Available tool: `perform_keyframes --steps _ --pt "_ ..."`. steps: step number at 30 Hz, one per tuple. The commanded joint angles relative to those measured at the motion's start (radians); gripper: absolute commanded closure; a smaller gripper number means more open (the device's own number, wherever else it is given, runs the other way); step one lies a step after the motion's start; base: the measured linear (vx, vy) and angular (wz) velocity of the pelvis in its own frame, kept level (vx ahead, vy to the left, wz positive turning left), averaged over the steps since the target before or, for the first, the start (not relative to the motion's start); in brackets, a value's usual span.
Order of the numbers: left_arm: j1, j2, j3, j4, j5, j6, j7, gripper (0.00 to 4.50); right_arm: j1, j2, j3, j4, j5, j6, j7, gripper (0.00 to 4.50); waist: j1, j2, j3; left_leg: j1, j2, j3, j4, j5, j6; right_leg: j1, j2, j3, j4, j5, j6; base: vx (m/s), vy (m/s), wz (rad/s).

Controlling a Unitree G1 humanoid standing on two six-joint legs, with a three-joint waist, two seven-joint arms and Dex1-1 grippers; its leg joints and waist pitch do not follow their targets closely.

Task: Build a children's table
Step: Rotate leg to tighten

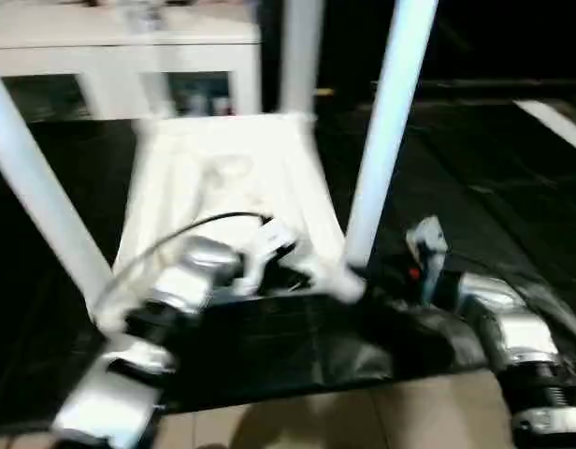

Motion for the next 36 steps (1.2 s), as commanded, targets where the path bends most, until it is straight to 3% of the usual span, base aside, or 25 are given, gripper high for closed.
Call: perform_keyframes --steps 1,2,3,5,6,7,9,10,14,19,24,25,29,31,36 --pt "-0.059 -0.076 0.051 -0.005 -0.048 -0.012 0.128 4.5 -0.034 0.1 0.103 0.078 -0.02 0.025 -0.051 2.5 0.003 -0.009 -0.064 -0.014 -0.017 0.0 -0.067 -0.269 0.033 0.06 -0.043 0.013 -0.106 -0.583 -0.049 0.0 0.0 0.0" --pt "-0.071 -0.089 0.062 0.01 -0.048 -0.013 0.166 4.5 -0.073 0.12 0.093 0.13 -0.035 0.024 -0.123 2.5 -0.001 -0.009 -0.065 -0.014 -0.016 0.001 -0.067 -0.267 0.035 0.059 -0.043 0.013 -0.105 -0.57 -0.056 0.0 0.0 0.0" --pt "-0.086 -0.106 0.073 0.02 -0.032 -0.011 0.219 4.5 -0.129 0.158 0.057 0.19 -0.044 0.034 -0.227 2.5 -0.014 -0.006 -0.066 -0.022 -0.014 -0.003 -0.07 -0.254 0.035 0.065 -0.043 0.012 -0.099 -0.522 -0.073 0.0 0.0 0.0" --pt "-0.093 -0.107 0.067 0.024 -0.015 -0.018 0.234 4.5 -0.16 0.177 0.04 0.211 -0.037 0.027 -0.244 2.5 -0.02 -0.009 -0.066 -0.022 -0.014 -0.003 -0.07 -0.256 0.04 0.064 -0.043 0.012 -0.097 -0.499 -0.085 0.0 0.0 0.0" --pt "-0.095 -0.103 0.057 0.024 -0.006 -0.025 0.229 4.5 -0.169 0.181 0.038 0.214 -0.034 0.015 -0.244 2.5 -0.019 -0.008 -0.069 -0.015 -0.014 0.0 -0.066 -0.253 0.05 0.061 -0.043 0.016 -0.097 -0.471 -0.098 0.0 0.0 0.0" --pt "-0.093 -0.099 0.049 0.015 0.008 -0.023 0.225 4.5 -0.17 0.187 0.038 0.205 -0.034 0.004 -0.246 2.16 -0.015 -0.015 -0.071 -0.012 -0.012 0.004 -0.065 -0.233 0.064 0.059 -0.044 0.021 -0.093 -0.424 -0.12 0.0 0.0 0.0" --pt "-0.091 -0.096 0.047 0.012 0.011 -0.022 0.222 4.5 -0.167 0.187 0.039 0.199 -0.033 0.004 -0.242 1.79 -0.009 -0.012 -0.073 -0.012 -0.008 0.006 -0.065 -0.191 0.079 0.061 -0.043 0.027 -0.079 -0.34 -0.156 0.0 0.0 0.0" --pt "-0.085 -0.089 0.041 0.004 0.016 -0.021 0.217 4.5 -0.155 0.188 0.036 0.186 -0.035 -0.001 -0.238 1.73 -0.007 -0.016 -0.073 -0.012 -0.009 0.009 -0.064 -0.174 0.09 0.063 -0.042 0.028 -0.076 -0.31 -0.173 0.0 0.0 0.0" --pt "-0.066 -0.054 0.005 -0.005 0.031 -0.034 0.181 4.5 -0.116 0.169 0.037 0.168 -0.04 -0.049 -0.213 1.36 0.005 -0.009 -0.078 -0.014 -0.006 0.009 -0.063 -0.109 0.106 0.071 -0.044 0.031 -0.06 -0.201 -0.207 0.0 0.0 0.0" --pt "-0.043 0.0 -0.044 -0.01 0.041 -0.059 0.069 4.5 -0.042 0.089 0.043 0.105 -0.019 -0.08 -0.097 0.99 0.012 -0.007 -0.072 -0.008 -0.002 0.011 -0.067 -0.159 0.101 0.069 -0.044 0.032 -0.067 -0.242 -0.208 0.0 0.0 0.0" --pt "-0.025 0.066 -0.085 -0.027 0.039 -0.099 -0.095 4.5 0.016 -0.03 0.047 0.042 0.004 -0.089 0.074 0.67 0.017 -0.006 -0.07 -0.008 -0.001 0.008 -0.07 -0.198 0.088 0.071 -0.046 0.031 -0.074 -0.314 -0.181 0.0 0.0 0.0" --pt "-0.025 0.067 -0.086 -0.027 0.04 -0.099 -0.097 4.5 0.016 -0.032 0.047 0.041 0.004 -0.089 0.077 0.6 0.02 -0.001 -0.071 -0.005 0.0 0.007 -0.07 -0.2 0.086 0.07 -0.046 0.03 -0.076 -0.317 -0.18 0.0 0.0 0.0" --pt "-0.02 0.127 -0.127 -0.026 0.041 -0.143 -0.235 4.5 0.034 -0.133 0.065 -0.013 0.027 -0.092 0.248 0.24 0.04 -0.005 -0.071 0.001 0.003 0.011 -0.069 -0.195 0.089 0.067 -0.043 0.032 -0.074 -0.299 -0.186 0.0 0.0 0.0" --pt "-0.02 0.175 -0.16 -0.023 0.036 -0.194 -0.349 4.5 0.032 -0.199 0.086 -0.04 0.042 -0.1 0.377 0.24 0.047 -0.003 -0.072 -0.003 0.005 0.011 -0.068 -0.186 0.089 0.069 -0.043 0.032 -0.068 -0.278 -0.191 0.0 0.0 0.0" --pt "-0.021 0.219 -0.192 -0.025 0.032 -0.252 -0.47 4.5 0.016 -0.248 0.133 -0.06 0.061 -0.086 0.534 0.24 0.06 -0.002 -0.071 -0.002 0.008 0.013 -0.068 -0.2 0.087 0.067 -0.045 0.031 -0.066 -0.289 -0.195 0.0 0.0 0.0"
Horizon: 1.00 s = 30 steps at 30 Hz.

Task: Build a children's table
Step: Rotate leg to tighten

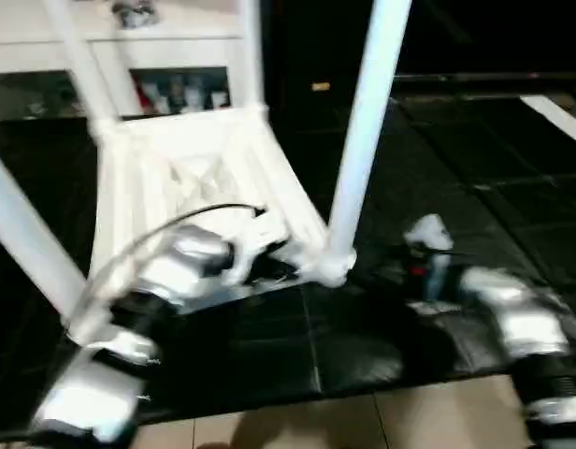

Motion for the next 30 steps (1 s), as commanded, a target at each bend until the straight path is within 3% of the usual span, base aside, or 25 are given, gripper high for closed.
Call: perform_keyframes --steps 1,5,6,7,8,9,10,20,30 --pt "0.0 -0.006 -0.061 -0.019 0.005 -0.039 -0.096 4.5 -0.018 -0.012 0.035 -0.009 0.009 0.004 0.076 0.24 0.001 0.0 -0.073 0.0 0.005 0.015 -0.057 -0.199 0.084 0.068 -0.046 0.042 -0.062 -0.297 -0.184 0.0 0.0 0.0" --pt "0.007 0.021 -0.094 -0.045 0.0 -0.07 -0.196 4.5 -0.07 -0.01 0.069 0.056 0.003 -0.001 0.169 0.24 0.009 -0.001 -0.075 0.002 0.007 0.016 -0.057 -0.196 0.075 0.066 -0.048 0.044 -0.057 -0.294 -0.194 0.0 0.0 0.0" --pt "0.008 0.022 -0.095 -0.046 -0.001 -0.071 -0.199 4.5 -0.072 -0.009 0.07 0.058 0.003 0.0 0.171 0.24 0.015 0.001 -0.076 0.008 0.009 0.017 -0.056 -0.197 0.071 0.061 -0.048 0.046 -0.056 -0.28 -0.204 0.0 0.0 0.0" --pt "0.012 0.027 -0.105 -0.057 -0.003 -0.073 -0.221 4.5 -0.088 -0.003 0.078 0.076 0.0 -0.001 0.186 0.58 0.015 0.001 -0.076 0.008 0.01 0.018 -0.056 -0.201 0.067 0.06 -0.048 0.047 -0.053 -0.266 -0.216 0.0 0.0 0.0" --pt "0.014 0.031 -0.111 -0.063 -0.004 -0.077 -0.238 4.5 -0.099 0.001 0.084 0.088 -0.002 -0.003 0.199 0.58 0.016 0.001 -0.077 0.007 0.01 0.018 -0.057 -0.199 0.065 0.062 -0.047 0.047 -0.052 -0.259 -0.217 0.0 0.0 0.0" --pt "0.016 0.033 -0.117 -0.065 -0.001 -0.083 -0.245 4.5 -0.11 0.006 0.089 0.099 -0.004 -0.006 0.21 0.61 0.017 -0.005 -0.076 0.006 0.011 0.018 -0.056 -0.193 0.067 0.062 -0.048 0.047 -0.046 -0.249 -0.221 0.0 0.0 0.0" --pt "0.017 0.033 -0.119 -0.064 0.002 -0.088 -0.246 4.5 -0.118 0.01 0.092 0.108 -0.005 -0.005 0.215 0.87 0.017 -0.003 -0.076 0.004 0.01 0.019 -0.056 -0.193 0.068 0.063 -0.047 0.047 -0.048 -0.255 -0.217 0.0 0.0 0.0" --pt "0.018 0.026 -0.12 -0.056 0.001 -0.106 -0.254 4.5 -0.117 0.002 0.139 0.097 -0.001 0.009 0.307 1.62 0.018 -0.01 -0.076 -0.001 0.008 0.018 -0.055 -0.18 0.066 0.065 -0.05 0.048 -0.051 -0.302 -0.183 0.0 0.0 0.0" --pt "0.024 0.03 -0.13 -0.063 -0.005 -0.114 -0.274 4.5 -0.143 0.034 0.153 0.165 -0.017 -0.035 0.32 2.4 0.017 -0.01 -0.076 -0.001 0.008 0.018 -0.054 -0.178 0.066 0.064 -0.049 0.048 -0.05 -0.303 -0.187 0.0 0.0 0.0"
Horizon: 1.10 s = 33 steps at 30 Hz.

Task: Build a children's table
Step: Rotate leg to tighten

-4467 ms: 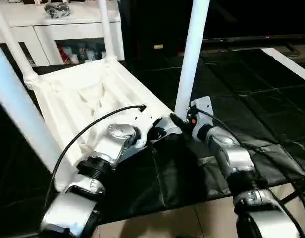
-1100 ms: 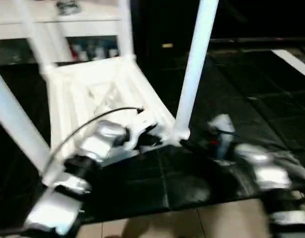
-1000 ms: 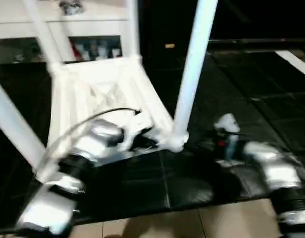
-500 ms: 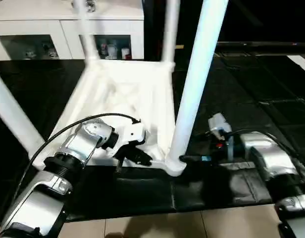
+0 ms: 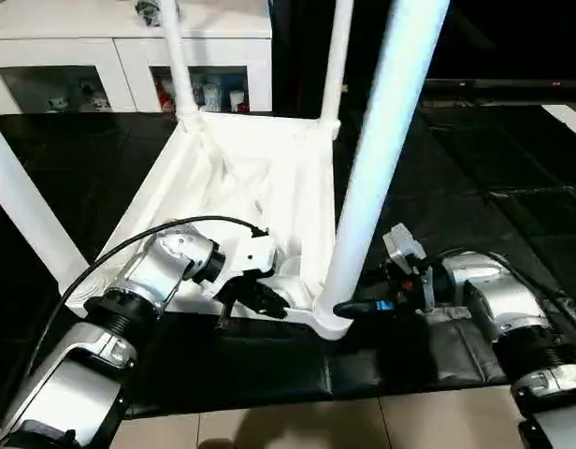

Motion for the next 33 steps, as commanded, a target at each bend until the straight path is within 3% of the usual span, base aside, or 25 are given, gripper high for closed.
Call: perform_keyframes --steps 1,2,4,11,13,15,17,18,19,20,22,23,24,25,27,28,30,31,33 --pt "0.016 -0.015 -0.053 -0.025 0.004 -0.013 -0.054 4.5 -0.018 0.003 0.018 0.009 -0.008 -0.003 0.02 2.45 -0.007 -0.009 -0.076 0.001 0.006 0.013 -0.063 -0.176 0.067 0.064 -0.047 0.044 -0.053 -0.304 -0.185 0.0 0.0 0.0" --pt "0.016 -0.015 -0.053 -0.025 0.005 -0.012 -0.053 4.5 -0.018 0.003 0.019 0.009 -0.006 -0.001 0.023 2.49 -0.008 -0.015 -0.076 0.0 0.006 0.014 -0.062 -0.172 0.069 0.065 -0.047 0.044 -0.053 -0.3 -0.184 0.0 0.0 0.0" --pt "0.018 -0.016 -0.051 -0.026 0.005 -0.008 -0.051 4.5 -0.017 0.003 0.02 0.007 -0.003 0.003 0.028 2.51 -0.007 -0.011 -0.075 0.0 0.006 0.013 -0.063 -0.173 0.07 0.063 -0.047 0.044 -0.053 -0.308 -0.183 0.0 0.0 0.0" --pt "0.022 -0.034 -0.023 -0.007 0.017 0.052 0.039 4.5 0.044 -0.002 0.0 -0.066 0.04 0.047 0.026 2.53 -0.003 -0.012 -0.075 0.002 0.006 0.014 -0.062 -0.173 0.072 0.063 -0.046 0.045 -0.055 -0.313 -0.177 0.0 0.0 0.0" --pt "0.017 -0.057 0.005 0.012 0.015 0.088 0.113 4.5 0.068 0.013 -0.027 -0.085 0.056 0.057 -0.023 2.53 0.0 -0.011 -0.072 0.005 0.007 0.016 -0.063 -0.185 0.07 0.059 -0.046 0.045 -0.059 -0.33 -0.174 0.0 0.0 0.0" --pt "0.0 -0.1 0.053 0.035 0.01 0.153 0.243 4.5 0.072 0.063 -0.063 -0.057 0.004 0.05 -0.247 2.53 -0.001 -0.012 -0.07 0.004 0.004 0.015 -0.064 -0.206 0.056 0.059 -0.046 0.044 -0.064 -0.38 -0.159 0.0 0.0 0.0" --pt "-0.009 -0.121 0.074 0.044 0.006 0.186 0.299 4.5 0.068 0.089 -0.081 -0.04 -0.018 0.066 -0.358 2.54 -0.013 -0.012 -0.061 0.012 -0.004 0.012 -0.066 -0.263 0.029 0.052 -0.048 0.037 -0.084 -0.519 -0.112 -0.028 -0.001 -0.01" --pt "-0.019 -0.151 0.102 0.049 -0.006 0.217 0.362 4.5 0.062 0.121 -0.098 -0.025 -0.03 0.069 -0.453 2.54 -0.024 -0.012 -0.06 0.012 -0.011 0.009 -0.064 -0.283 0.022 0.056 -0.049 0.029 -0.097 -0.601 -0.073 -0.055 0.006 -0.1" --pt "-0.022 -0.158 0.108 0.05 -0.009 0.224 0.376 4.5 0.061 0.128 -0.102 -0.022 -0.032 0.069 -0.475 2.54 -0.034 -0.014 -0.057 0.001 -0.015 0.004 -0.065 -0.285 0.014 0.062 -0.049 0.02 -0.103 -0.642 -0.039 -0.055 0.006 -0.1" --pt "-0.036 -0.206 0.15 0.059 -0.031 0.267 0.466 4.5 0.049 0.176 -0.12 0.0 -0.051 0.076 -0.607 2.55 -0.04 -0.011 -0.059 0.005 -0.015 0.003 -0.065 -0.295 0.012 0.061 -0.05 0.015 -0.109 -0.66 -0.026 -0.052 0.017 -0.14" --pt "-0.051 -0.25 0.185 0.067 -0.049 0.305 0.544 4.5 0.033 0.219 -0.131 0.016 -0.065 0.096 -0.719 2.55 -0.072 -0.009 -0.057 0.008 -0.023 -0.001 -0.054 -0.333 0.011 0.057 -0.045 -0.014 -0.133 -0.7 0.011 0.0 0.0 0.0" --pt "-0.057 -0.266 0.194 0.074 -0.051 0.312 0.572 4.5 0.02 0.237 -0.135 0.027 -0.072 0.11 -0.767 2.55 -0.083 0.01 -0.058 0.009 -0.019 -0.008 -0.059 -0.364 0.018 0.063 -0.046 -0.024 -0.14 -0.68 0.01 0.0 0.0 0.0" --pt "-0.067 -0.288 0.205 0.087 -0.052 0.315 0.617 4.5 0.001 0.256 -0.14 0.047 -0.086 0.124 -0.835 2.55 -0.092 0.006 -0.061 0.008 -0.018 -0.012 -0.06 -0.375 0.025 0.069 -0.045 -0.031 -0.143 -0.656 0.011 0.0 0.0 0.0" --pt "-0.081 -0.316 0.221 0.108 -0.055 0.309 0.674 4.5 -0.022 0.279 -0.149 0.07 -0.091 0.132 -0.898 2.56 -0.101 0.013 -0.063 0.003 -0.011 -0.018 -0.064 -0.385 0.035 0.077 -0.045 -0.038 -0.139 -0.598 0.001 0.0 0.0 0.0" --pt "-0.099 -0.352 0.245 0.133 -0.058 0.302 0.747 4.5 -0.046 0.309 -0.163 0.092 -0.096 0.141 -0.969 2.56 -0.111 0.017 -0.063 0.005 -0.007 -0.023 -0.067 -0.409 0.043 0.079 -0.044 -0.045 -0.142 -0.553 -0.012 0.0 0.0 0.0" --pt "-0.107 -0.366 0.257 0.143 -0.061 0.299 0.777 4.5 -0.056 0.32 -0.166 0.1 -0.1 0.144 -0.994 2.56 -0.118 0.018 -0.062 0.014 -0.007 -0.022 -0.066 -0.432 0.049 0.075 -0.044 -0.05 -0.147 -0.542 -0.02 0.0 0.0 0.0" --pt "-0.124 -0.387 0.271 0.156 -0.056 0.294 0.817 4.5 -0.071 0.346 -0.171 0.11 -0.103 0.131 -1.026 2.56 -0.121 0.014 -0.061 0.014 -0.01 -0.018 -0.064 -0.433 0.061 0.075 -0.046 -0.055 -0.149 -0.534 -0.025 0.0 0.0 0.0" --pt "-0.124 -0.387 0.271 0.156 -0.056 0.294 0.817 4.5 -0.071 0.346 -0.171 0.11 -0.103 0.131 -1.026 2.21 -0.123 0.015 -0.061 0.013 -0.01 -0.019 -0.066 -0.434 0.06 0.076 -0.052 -0.057 -0.149 -0.54 -0.02 0.0 0.0 0.0" --pt "-0.118 -0.376 0.257 0.15 -0.031 0.288 0.81 4.5 -0.065 0.353 -0.175 0.096 -0.1 0.117 -1.022 2.21 -0.12 0.015 -0.062 0.013 -0.01 -0.018 -0.067 -0.423 0.061 0.075 -0.055 -0.051 -0.144 -0.523 -0.03 0.0 0.0 0.0"
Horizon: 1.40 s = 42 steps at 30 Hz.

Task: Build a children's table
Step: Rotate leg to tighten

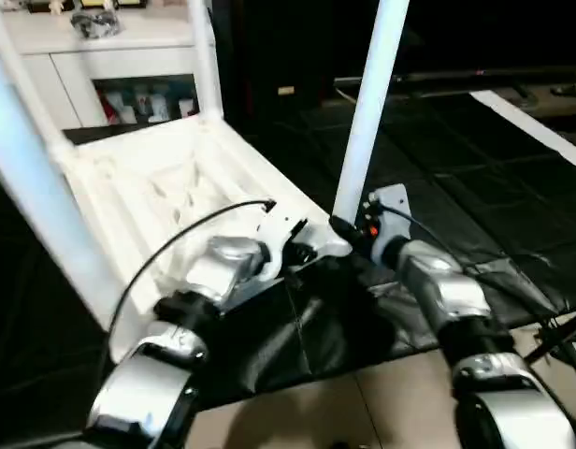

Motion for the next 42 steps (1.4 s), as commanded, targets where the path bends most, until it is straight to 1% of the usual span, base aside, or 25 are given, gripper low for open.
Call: perform_keyframes --steps 1,2,4,5,6,7,9,11,12,15,16,17,18,19,20,21,22,25,26,27,30,32,34,37,42 --pt "-0.043 -0.031 -0.003 -0.041 0.002 -0.03 0.012 4.5 0.014 0.059 0.058 0.008 -0.003 0.013 0.038 1.98 -0.001 0.004 -0.064 0.01 -0.007 0.008 -0.073 -0.406 0.056 0.054 -0.039 0.022 -0.081 -0.498 -0.051 0.0 0.0 0.0" --pt "-0.043 -0.031 -0.003 -0.041 0.002 -0.03 0.012 4.5 0.014 0.059 0.058 0.008 -0.003 0.013 0.038 1.81 0.0 0.003 -0.066 0.008 -0.007 0.008 -0.074 -0.393 0.056 0.055 -0.04 0.026 -0.077 -0.483 -0.06 0.0 0.0 0.0" --pt "-0.029 -0.016 -0.016 -0.052 0.006 -0.032 -0.01 4.5 0.033 0.053 0.062 -0.015 0.004 0.0 0.054 1.75 0.008 0.002 -0.069 0.004 -0.005 0.012 -0.076 -0.343 0.061 0.055 -0.042 0.041 -0.061 -0.417 -0.104 0.0 0.0 0.0" --pt "-0.025 -0.009 -0.02 -0.055 0.005 -0.032 -0.023 4.5 0.042 0.047 0.064 -0.023 0.003 -0.012 0.06 1.65 0.011 -0.003 -0.069 0.001 -0.004 0.015 -0.077 -0.323 0.063 0.055 -0.041 0.046 -0.056 -0.399 -0.117 0.0 0.0 0.0" --pt "-0.025 -0.006 -0.022 -0.051 0.003 -0.034 -0.027 4.5 0.045 0.044 0.065 -0.025 0.001 -0.022 0.059 1.5 0.013 -0.003 -0.071 0.0 -0.005 0.016 -0.076 -0.314 0.064 0.055 -0.043 0.048 -0.053 -0.393 -0.122 0.0 0.0 0.0" --pt "-0.021 0.004 -0.03 -0.051 0.006 -0.039 -0.043 4.5 0.055 0.032 0.064 -0.032 -0.001 -0.029 0.066 1.38 0.014 -0.009 -0.069 -0.001 -0.006 0.018 -0.076 -0.304 0.068 0.053 -0.04 0.052 -0.051 -0.396 -0.127 0.0 0.0 0.0" --pt "-0.017 0.014 -0.039 -0.051 0.01 -0.048 -0.061 4.5 0.068 0.018 0.065 -0.042 0.003 -0.036 0.091 1.28 0.019 -0.008 -0.066 0.005 -0.008 0.022 -0.073 -0.309 0.072 0.047 -0.04 0.056 -0.054 -0.438 -0.121 0.0 0.0 0.0" --pt "-0.007 0.04 -0.056 -0.056 0.015 -0.073 -0.108 4.5 0.103 -0.024 0.07 -0.078 0.012 -0.043 0.17 1.19 0.025 -0.011 -0.071 0.0 -0.008 0.024 -0.072 -0.271 0.078 0.052 -0.04 0.062 -0.047 -0.42 -0.125 0.0 0.0 0.0" --pt "0.0 0.053 -0.064 -0.063 0.016 -0.086 -0.14 4.5 0.121 -0.047 0.073 -0.098 0.016 -0.044 0.214 0.94 0.037 -0.012 -0.071 0.001 -0.005 0.026 -0.072 -0.246 0.089 0.051 -0.039 0.065 -0.044 -0.4 -0.127 0.0 0.0 0.0" --pt "0.012 0.081 -0.081 -0.078 0.019 -0.098 -0.2 4.5 0.148 -0.091 0.074 -0.131 0.036 -0.05 0.304 0.84 0.044 -0.015 -0.071 0.003 -0.003 0.029 -0.071 -0.241 0.092 0.046 -0.038 0.071 -0.04 -0.396 -0.142 0.0 0.0 0.0" --pt "0.021 0.106 -0.093 -0.09 0.018 -0.102 -0.251 4.5 0.17 -0.136 0.077 -0.163 0.055 -0.052 0.388 0.72 0.046 -0.015 -0.074 -0.001 -0.004 0.029 -0.07 -0.231 0.094 0.05 -0.039 0.073 -0.034 -0.385 -0.145 0.0 0.0 0.0" --pt "0.022 0.109 -0.095 -0.091 0.019 -0.104 -0.257 4.5 0.173 -0.141 0.078 -0.168 0.057 -0.052 0.398 0.6 0.048 -0.016 -0.077 -0.007 -0.003 0.028 -0.07 -0.212 0.099 0.056 -0.038 0.073 -0.029 -0.368 -0.145 0.0 0.0 0.0" --pt "0.028 0.136 -0.111 -0.098 0.021 -0.122 -0.307 4.5 0.191 -0.187 0.084 -0.2 0.073 -0.05 0.476 0.48 0.052 -0.01 -0.078 -0.011 0.001 0.027 -0.069 -0.173 0.105 0.057 -0.036 0.075 -0.022 -0.309 -0.158 0.0 0.0 0.0" --pt "0.03 0.148 -0.118 -0.101 0.02 -0.128 -0.333 4.5 0.198 -0.208 0.088 -0.213 0.077 -0.05 0.509 0.48 0.056 -0.005 -0.078 -0.01 0.0 0.027 -0.069 -0.174 0.106 0.056 -0.035 0.074 -0.021 -0.3 -0.164 0.0 0.0 0.0" --pt "0.031 0.152 -0.121 -0.102 0.02 -0.13 -0.343 4.5 0.2 -0.217 0.089 -0.218 0.079 -0.051 0.523 0.41 0.058 -0.007 -0.078 -0.009 0.0 0.028 -0.069 -0.176 0.108 0.055 -0.034 0.075 -0.022 -0.296 -0.166 0.0 0.0 0.0" --pt "0.032 0.166 -0.13 -0.104 0.019 -0.141 -0.374 4.5 0.203 -0.242 0.09 -0.224 0.083 -0.051 0.561 0.28 0.063 -0.004 -0.078 -0.009 0.002 0.028 -0.069 -0.178 0.106 0.055 -0.035 0.075 -0.019 -0.29 -0.174 0.0 0.0 0.0" --pt "0.032 0.184 -0.144 -0.106 0.016 -0.157 -0.424 4.5 0.2 -0.277 0.093 -0.224 0.086 -0.054 0.611 0.17 0.065 -0.007 -0.077 -0.009 0.003 0.029 -0.069 -0.178 0.102 0.054 -0.033 0.075 -0.018 -0.288 -0.177 0.0 0.0 0.0" --pt "0.034 0.208 -0.167 -0.109 0.019 -0.185 -0.486 4.5 0.191 -0.307 0.097 -0.218 0.087 -0.063 0.657 0.04 0.074 -0.007 -0.076 -0.004 0.005 0.03 -0.07 -0.203 0.091 0.051 -0.035 0.076 -0.019 -0.316 -0.179 0.0 0.0 0.0" --pt "0.034 0.218 -0.177 -0.111 0.022 -0.197 -0.514 4.5 0.187 -0.318 0.099 -0.214 0.086 -0.07 0.675 0.01 0.075 -0.011 -0.076 -0.004 0.004 0.032 -0.07 -0.205 0.089 0.051 -0.034 0.076 -0.02 -0.322 -0.175 0.0 0.0 0.0" --pt "0.028 0.243 -0.2 -0.105 0.036 -0.228 -0.564 4.5 0.168 -0.337 0.104 -0.193 0.079 -0.09 0.706 0.01 0.079 -0.01 -0.075 -0.002 0.006 0.032 -0.071 -0.209 0.085 0.049 -0.036 0.078 -0.02 -0.332 -0.174 0.0 0.0 0.0" --pt "0.022 0.256 -0.21 -0.103 0.035 -0.24 -0.603 4.5 0.156 -0.354 0.118 -0.186 0.075 -0.107 0.753 0.01 0.088 -0.008 -0.077 0.005 0.007 0.034 -0.07 -0.213 0.077 0.045 -0.036 0.079 -0.018 -0.326 -0.179 0.0 0.0 0.0" --pt "0.021 0.272 -0.228 -0.121 0.022 -0.26 -0.68 4.5 0.146 -0.374 0.149 -0.188 0.085 -0.116 0.848 0.01 0.091 -0.008 -0.076 0.001 0.008 0.036 -0.07 -0.214 0.082 0.047 -0.035 0.08 -0.015 -0.314 -0.188 0.0 0.0 0.0" --pt "0.024 0.278 -0.237 -0.135 0.015 -0.264 -0.712 4.5 0.141 -0.376 0.16 -0.183 0.081 -0.125 0.87 0.01 0.097 -0.008 -0.078 -0.001 0.011 0.035 -0.07 -0.201 0.082 0.049 -0.038 0.082 -0.009 -0.291 -0.194 0.0 0.0 0.0" --pt "0.028 0.281 -0.247 -0.15 0.008 -0.27 -0.746 4.5 0.129 -0.372 0.171 -0.171 0.076 -0.133 0.893 0.01 0.106 -0.008 -0.079 0.003 0.012 0.037 -0.069 -0.195 0.079 0.046 -0.038 0.084 -0.006 -0.277 -0.202 0.0 0.0 0.0" --pt "0.037 0.283 -0.275 -0.173 0.005 -0.29 -0.806 4.5 0.094 -0.34 0.2 -0.121 0.068 -0.158 0.937 0.01 0.106 -0.005 -0.077 0.005 0.012 0.038 -0.07 -0.222 0.069 0.042 -0.038 0.085 -0.009 -0.305 -0.203 0.0 0.0 0.0"
